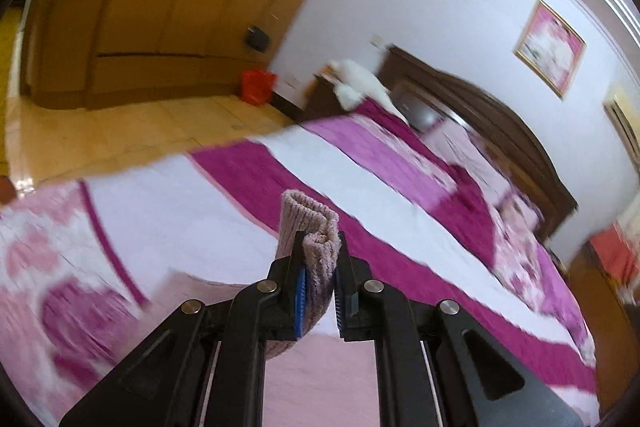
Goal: Fold small clothes
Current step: 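Carry the sleeve across the cardigan body with the left gripper and release, then grasp the cuff of the other sleeve with the right gripper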
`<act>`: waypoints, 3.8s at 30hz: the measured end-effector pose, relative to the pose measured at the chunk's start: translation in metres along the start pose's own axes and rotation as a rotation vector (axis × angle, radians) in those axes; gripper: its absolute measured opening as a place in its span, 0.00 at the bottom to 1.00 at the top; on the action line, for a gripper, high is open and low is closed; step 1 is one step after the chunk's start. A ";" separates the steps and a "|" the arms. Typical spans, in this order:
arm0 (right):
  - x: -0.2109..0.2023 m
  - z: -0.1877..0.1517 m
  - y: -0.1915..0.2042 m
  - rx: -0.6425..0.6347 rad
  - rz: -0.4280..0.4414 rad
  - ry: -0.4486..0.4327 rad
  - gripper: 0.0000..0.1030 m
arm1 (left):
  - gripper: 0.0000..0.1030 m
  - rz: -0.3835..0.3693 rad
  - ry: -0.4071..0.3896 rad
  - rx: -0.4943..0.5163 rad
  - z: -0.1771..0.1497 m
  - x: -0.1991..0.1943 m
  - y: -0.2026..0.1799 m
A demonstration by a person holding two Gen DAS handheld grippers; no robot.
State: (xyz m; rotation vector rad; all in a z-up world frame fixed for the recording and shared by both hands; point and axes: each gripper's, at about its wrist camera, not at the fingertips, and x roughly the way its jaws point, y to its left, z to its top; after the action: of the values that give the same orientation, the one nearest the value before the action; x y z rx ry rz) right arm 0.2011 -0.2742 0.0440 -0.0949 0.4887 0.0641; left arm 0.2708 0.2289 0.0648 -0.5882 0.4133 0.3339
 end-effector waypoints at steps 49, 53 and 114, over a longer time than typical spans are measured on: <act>-0.030 -0.038 -0.179 0.562 0.114 0.057 1.00 | 0.00 -0.188 0.282 0.383 -0.254 0.013 -0.277; -0.028 -0.037 -0.175 0.545 0.122 0.062 1.00 | 0.00 -0.205 0.295 0.372 -0.268 0.016 -0.296; -0.033 -0.093 -0.392 0.875 0.039 0.035 1.00 | 0.33 -0.153 0.204 0.607 -0.185 -0.090 -0.178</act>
State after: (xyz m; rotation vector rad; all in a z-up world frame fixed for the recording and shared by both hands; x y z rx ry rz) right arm 0.1618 -0.6748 0.0069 0.7714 0.5179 -0.1166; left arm 0.2154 -0.0365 0.0491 -0.0558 0.6297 -0.0085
